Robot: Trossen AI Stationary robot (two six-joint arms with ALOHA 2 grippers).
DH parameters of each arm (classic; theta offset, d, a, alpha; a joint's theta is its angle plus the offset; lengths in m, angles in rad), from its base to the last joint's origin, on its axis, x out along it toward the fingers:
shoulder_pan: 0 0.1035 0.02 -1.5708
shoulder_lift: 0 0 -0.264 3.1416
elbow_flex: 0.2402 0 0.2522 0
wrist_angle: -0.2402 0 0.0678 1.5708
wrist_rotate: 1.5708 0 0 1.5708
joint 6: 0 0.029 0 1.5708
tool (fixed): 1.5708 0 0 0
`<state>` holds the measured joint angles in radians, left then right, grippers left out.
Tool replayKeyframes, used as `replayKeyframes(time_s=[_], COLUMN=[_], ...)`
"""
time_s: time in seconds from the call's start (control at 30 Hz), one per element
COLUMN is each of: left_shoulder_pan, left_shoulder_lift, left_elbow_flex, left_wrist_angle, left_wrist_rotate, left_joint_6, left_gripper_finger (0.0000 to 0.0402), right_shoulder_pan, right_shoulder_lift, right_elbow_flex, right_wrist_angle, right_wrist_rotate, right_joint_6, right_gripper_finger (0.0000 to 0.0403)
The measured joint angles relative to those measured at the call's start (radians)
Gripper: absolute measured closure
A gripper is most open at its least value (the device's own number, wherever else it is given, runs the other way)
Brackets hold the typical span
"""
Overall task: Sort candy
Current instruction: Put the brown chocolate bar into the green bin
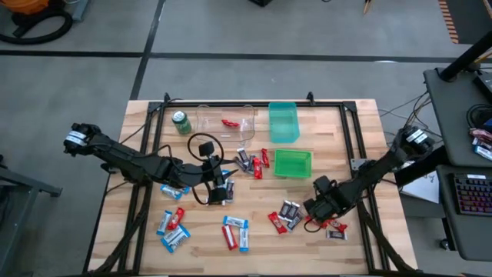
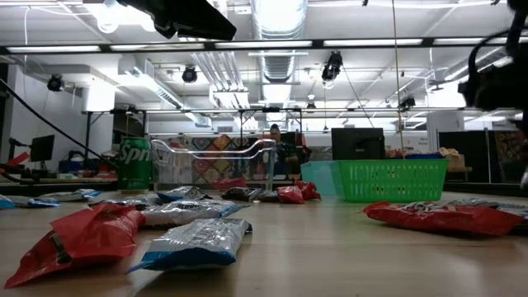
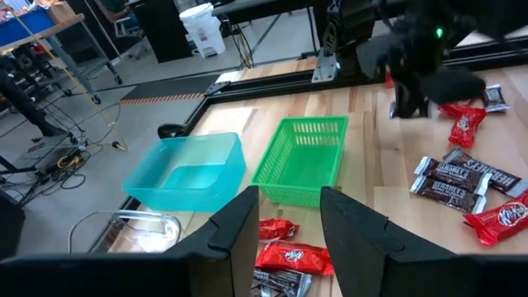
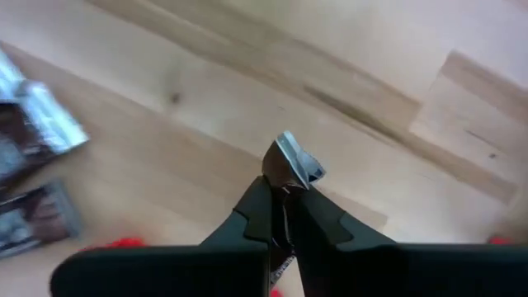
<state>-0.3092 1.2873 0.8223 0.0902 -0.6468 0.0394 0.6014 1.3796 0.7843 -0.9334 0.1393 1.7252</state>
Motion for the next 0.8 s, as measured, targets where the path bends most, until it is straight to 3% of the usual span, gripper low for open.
replayKeyframes(time_s=[0.2,0.37,0.6,0.8], left_shoulder_pan=[0.0,0.0,0.0,0.0], left_shoulder_lift=[0.0,0.0,0.0,0.0], left_elbow_flex=[0.0,0.0,0.0,0.0], left_wrist_angle=[0.0,0.001,0.004,0.007], left_wrist_rotate=[0.0,0.0,0.001,0.001], left_joint_6=[-0.001,-0.004,-0.021,-0.026], left_gripper_finger=[0.0288,0.0288,0.0288,0.0288], right_shoulder_pan=[-0.009,-0.059,-0.235,-0.401], right_shoulder_lift=[-0.164,-0.27,-0.316,-0.275], right_elbow_flex=[0.009,0.009,0.009,0.009], right_wrist_angle=[-0.031,-0.025,0.057,0.189], right_wrist_rotate=[0.173,0.351,0.386,0.352], right_joint_6=[-0.055,-0.236,-0.69,-1.237], right_gripper_finger=[0.0388,0.0389,0.039,0.039])
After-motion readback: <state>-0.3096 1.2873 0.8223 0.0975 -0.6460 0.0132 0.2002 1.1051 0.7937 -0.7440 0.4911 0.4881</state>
